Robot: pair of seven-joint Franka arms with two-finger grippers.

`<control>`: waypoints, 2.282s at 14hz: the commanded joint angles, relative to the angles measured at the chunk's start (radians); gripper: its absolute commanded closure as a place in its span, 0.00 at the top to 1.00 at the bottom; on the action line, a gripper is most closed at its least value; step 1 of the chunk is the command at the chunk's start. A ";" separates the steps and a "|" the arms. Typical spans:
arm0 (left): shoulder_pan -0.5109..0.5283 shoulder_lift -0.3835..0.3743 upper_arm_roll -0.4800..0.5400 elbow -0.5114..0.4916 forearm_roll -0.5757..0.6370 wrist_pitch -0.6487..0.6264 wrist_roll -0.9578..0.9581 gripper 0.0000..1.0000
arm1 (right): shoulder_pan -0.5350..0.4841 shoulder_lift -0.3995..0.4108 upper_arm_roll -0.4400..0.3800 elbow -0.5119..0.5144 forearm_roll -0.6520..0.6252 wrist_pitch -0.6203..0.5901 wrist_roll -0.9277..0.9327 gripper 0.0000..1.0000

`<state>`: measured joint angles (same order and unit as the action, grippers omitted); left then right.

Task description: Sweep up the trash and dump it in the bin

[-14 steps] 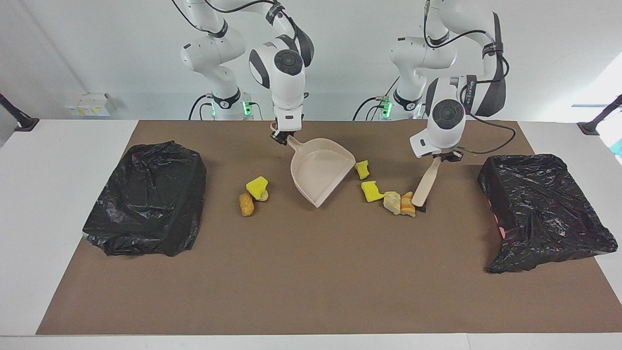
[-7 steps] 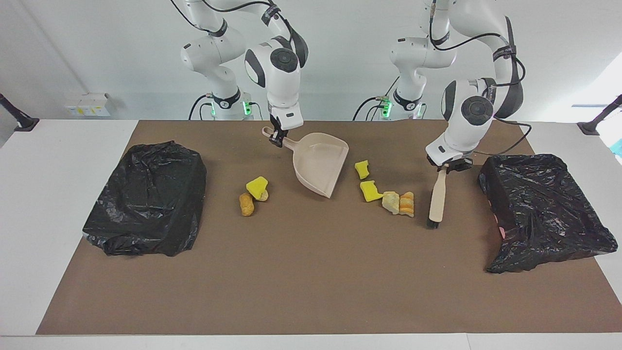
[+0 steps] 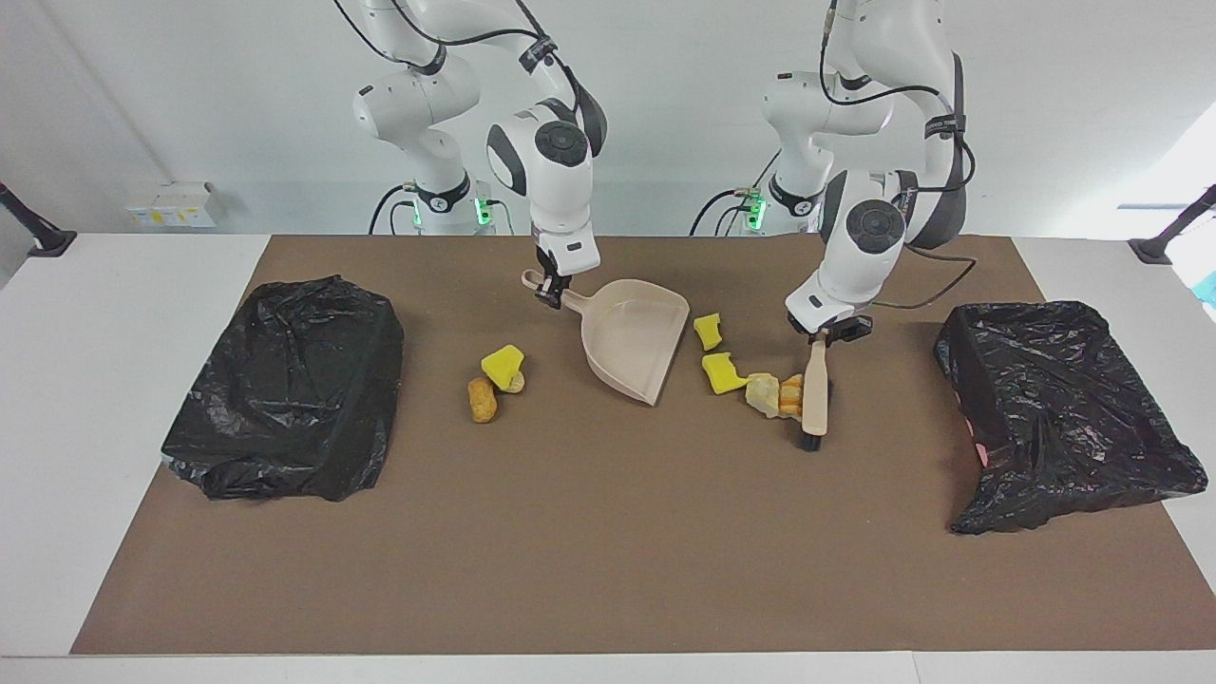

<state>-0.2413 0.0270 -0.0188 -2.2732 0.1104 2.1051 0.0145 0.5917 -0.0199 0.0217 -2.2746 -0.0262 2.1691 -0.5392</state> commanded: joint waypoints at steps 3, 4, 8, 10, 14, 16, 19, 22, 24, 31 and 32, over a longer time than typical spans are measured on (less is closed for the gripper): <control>-0.009 -0.021 0.013 -0.038 -0.021 0.019 -0.014 0.00 | 0.020 0.064 0.007 0.020 -0.035 0.077 0.019 0.00; -0.009 -0.021 0.013 -0.038 -0.021 0.018 -0.025 0.00 | 0.020 0.066 0.007 0.020 -0.038 0.077 0.018 0.00; -0.026 -0.029 0.011 -0.038 -0.021 -0.011 -0.166 0.00 | 0.020 0.067 0.007 0.020 -0.055 0.078 0.018 0.00; -0.050 -0.036 0.011 -0.038 -0.021 -0.060 -0.231 0.00 | 0.020 0.067 0.007 0.020 -0.055 0.080 0.018 0.00; -0.091 -0.045 0.008 -0.038 -0.104 -0.106 -0.240 0.00 | 0.019 0.067 0.007 0.020 -0.054 0.080 0.019 0.00; -0.141 -0.053 0.010 -0.043 -0.178 -0.120 -0.245 0.00 | 0.019 0.067 0.007 0.020 -0.055 0.081 0.019 0.00; -0.249 -0.058 0.010 -0.043 -0.293 -0.106 -0.289 0.00 | 0.019 0.067 0.007 0.020 -0.055 0.081 0.019 0.00; -0.392 -0.071 0.008 -0.029 -0.366 -0.114 -0.291 0.00 | 0.019 0.067 0.007 0.020 -0.055 0.081 0.019 0.00; -0.476 -0.079 0.010 -0.025 -0.425 -0.093 -0.332 0.00 | 0.019 0.067 0.007 0.020 -0.055 0.081 0.019 0.00; -0.457 -0.053 0.022 0.058 -0.413 -0.125 -0.491 0.00 | 0.019 0.067 0.007 0.020 -0.054 0.081 0.019 0.00; -0.410 -0.052 0.022 0.054 -0.404 -0.126 -0.495 0.00 | 0.019 0.067 0.007 0.020 -0.055 0.081 0.019 0.00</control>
<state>-0.7103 -0.0263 0.0033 -2.2272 -0.2970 2.0035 -0.4595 0.6103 0.0332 0.0285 -2.2634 -0.0609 2.2316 -0.5387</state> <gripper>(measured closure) 0.740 0.687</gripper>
